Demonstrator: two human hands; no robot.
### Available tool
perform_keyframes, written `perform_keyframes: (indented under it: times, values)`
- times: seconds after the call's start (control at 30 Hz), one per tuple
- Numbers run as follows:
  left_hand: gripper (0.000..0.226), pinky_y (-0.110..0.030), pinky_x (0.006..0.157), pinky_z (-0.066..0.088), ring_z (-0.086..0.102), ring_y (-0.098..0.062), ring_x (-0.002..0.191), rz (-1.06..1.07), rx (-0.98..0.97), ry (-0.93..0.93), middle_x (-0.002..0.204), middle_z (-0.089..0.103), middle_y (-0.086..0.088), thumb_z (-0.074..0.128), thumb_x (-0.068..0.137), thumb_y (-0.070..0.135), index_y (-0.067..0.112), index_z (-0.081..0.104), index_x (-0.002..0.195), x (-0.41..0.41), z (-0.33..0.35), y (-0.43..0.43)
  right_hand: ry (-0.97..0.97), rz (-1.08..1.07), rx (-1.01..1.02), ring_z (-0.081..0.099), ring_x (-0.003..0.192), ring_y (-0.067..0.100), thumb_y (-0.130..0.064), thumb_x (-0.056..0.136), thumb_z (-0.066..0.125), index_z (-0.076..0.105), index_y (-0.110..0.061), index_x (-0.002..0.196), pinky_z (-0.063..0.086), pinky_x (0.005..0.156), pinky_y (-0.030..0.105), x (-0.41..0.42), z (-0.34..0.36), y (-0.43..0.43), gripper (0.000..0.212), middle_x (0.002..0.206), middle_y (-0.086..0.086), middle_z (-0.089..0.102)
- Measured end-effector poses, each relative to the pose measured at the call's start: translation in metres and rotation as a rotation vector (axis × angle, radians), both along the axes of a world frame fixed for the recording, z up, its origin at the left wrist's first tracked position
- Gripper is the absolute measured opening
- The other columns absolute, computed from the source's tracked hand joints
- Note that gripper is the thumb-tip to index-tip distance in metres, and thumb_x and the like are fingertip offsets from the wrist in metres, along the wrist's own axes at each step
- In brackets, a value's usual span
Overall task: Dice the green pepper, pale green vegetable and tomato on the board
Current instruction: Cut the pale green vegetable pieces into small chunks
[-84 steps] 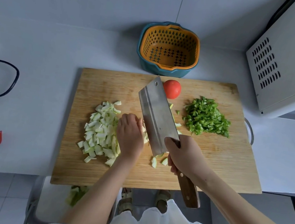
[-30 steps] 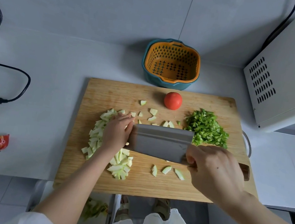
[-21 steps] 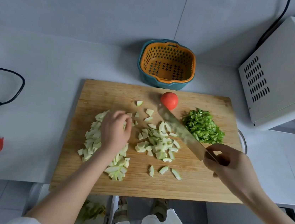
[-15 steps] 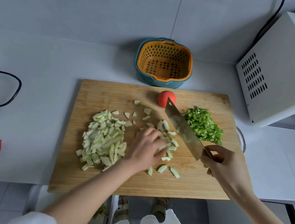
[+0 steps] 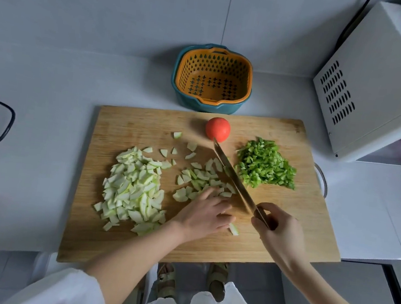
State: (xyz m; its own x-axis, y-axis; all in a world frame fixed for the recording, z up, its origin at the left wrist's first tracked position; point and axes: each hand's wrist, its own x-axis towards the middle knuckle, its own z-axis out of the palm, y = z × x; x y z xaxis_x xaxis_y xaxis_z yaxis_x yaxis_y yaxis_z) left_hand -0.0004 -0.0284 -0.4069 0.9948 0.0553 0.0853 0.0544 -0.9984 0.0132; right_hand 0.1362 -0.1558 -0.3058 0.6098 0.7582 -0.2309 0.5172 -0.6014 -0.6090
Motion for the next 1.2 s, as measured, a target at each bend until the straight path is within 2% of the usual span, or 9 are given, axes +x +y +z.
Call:
perform_keyframes:
  times: [0.1,0.23,0.37,0.47,0.7,0.83,0.97,1.1,1.2]
  values:
    - [0.022,-0.042,0.104,0.034,0.062,-0.013,0.094,0.115,-0.081,-0.044,0.1,0.068,0.009,0.079,0.069,0.027,0.029,0.07,0.089,-0.008,0.006,0.008,0.02,0.024,0.009,0.057,0.054,0.005,-0.016,0.081,0.069,0.066,-0.02,0.102,0.038,0.05,0.017,-0.015,-0.004,0.001,0.022,0.064,-0.008,0.065]
    - [0.014,-0.043,0.102,0.036,0.063,-0.015,0.088,0.323,-0.077,-0.133,0.087,0.069,0.007,0.08,0.066,0.02,0.023,0.071,0.076,-0.033,0.011,0.032,0.084,-0.001,0.022,0.061,0.065,0.013,-0.018,0.082,0.068,0.065,-0.018,0.1,0.048,0.059,0.026,-0.037,-0.007,0.009,0.019,0.072,-0.004,0.068]
    - [0.011,-0.046,0.103,0.034,0.064,-0.018,0.092,0.583,-0.093,-0.177,0.091,0.07,0.006,0.077,0.072,0.019,0.021,0.073,0.083,-0.065,0.014,0.061,0.19,-0.001,0.046,0.058,0.059,0.011,-0.015,0.083,0.063,0.065,-0.02,0.097,0.043,0.052,0.021,-0.063,-0.01,0.025,0.015,0.068,-0.006,0.064]
    - [0.009,-0.041,0.096,0.036,0.064,-0.022,0.086,0.674,-0.113,-0.247,0.088,0.07,0.001,0.076,0.074,0.019,0.015,0.073,0.082,-0.079,0.025,0.075,0.226,0.034,0.058,0.06,0.065,0.013,-0.017,0.083,0.063,0.064,-0.021,0.095,0.045,0.055,0.022,-0.089,-0.01,0.039,0.013,0.074,-0.005,0.067]
    - [0.003,-0.038,0.078,0.04,0.061,-0.025,0.081,0.834,-0.157,-0.401,0.084,0.068,-0.001,0.072,0.079,0.013,0.01,0.072,0.081,-0.104,0.037,0.088,0.397,0.007,0.083,0.063,0.065,0.016,-0.017,0.082,0.062,0.061,-0.027,0.089,0.056,0.063,0.033,-0.113,-0.001,0.056,0.012,0.075,-0.002,0.068]
    - [0.004,-0.038,0.08,0.04,0.059,-0.023,0.082,0.804,-0.178,-0.421,0.083,0.066,0.0,0.071,0.079,0.016,0.012,0.072,0.081,-0.099,0.035,0.078,0.496,-0.065,0.091,0.058,0.053,0.014,-0.008,0.083,0.062,0.064,-0.019,0.092,0.049,0.049,0.025,-0.088,0.019,0.05,0.015,0.069,0.004,0.067]
    - [0.013,-0.036,0.082,0.04,0.057,-0.021,0.083,0.759,-0.253,-0.407,0.085,0.065,0.002,0.065,0.08,0.025,0.014,0.071,0.084,-0.078,0.035,0.062,0.617,-0.166,0.078,0.053,0.047,0.019,0.002,0.08,0.064,0.066,-0.008,0.088,0.044,0.048,0.03,-0.052,0.036,0.037,0.013,0.059,0.011,0.063]
    - [0.034,-0.033,0.085,0.035,0.054,-0.02,0.09,0.499,-0.297,-0.297,0.092,0.064,0.002,0.046,0.087,0.042,0.02,0.071,0.089,-0.044,0.027,0.027,0.678,-0.266,0.06,0.05,0.05,0.024,0.004,0.078,0.065,0.066,-0.002,0.083,0.041,0.052,0.032,-0.024,0.049,0.022,0.007,0.058,0.016,0.06]
    - [0.035,-0.033,0.083,0.037,0.054,-0.021,0.091,0.245,-0.264,-0.211,0.093,0.064,-0.002,0.05,0.085,0.047,0.02,0.071,0.088,-0.012,0.018,-0.005,0.712,-0.325,0.067,0.048,0.05,0.025,0.004,0.079,0.063,0.064,0.001,0.083,0.04,0.049,0.03,-0.005,0.059,0.012,0.005,0.06,0.018,0.056]
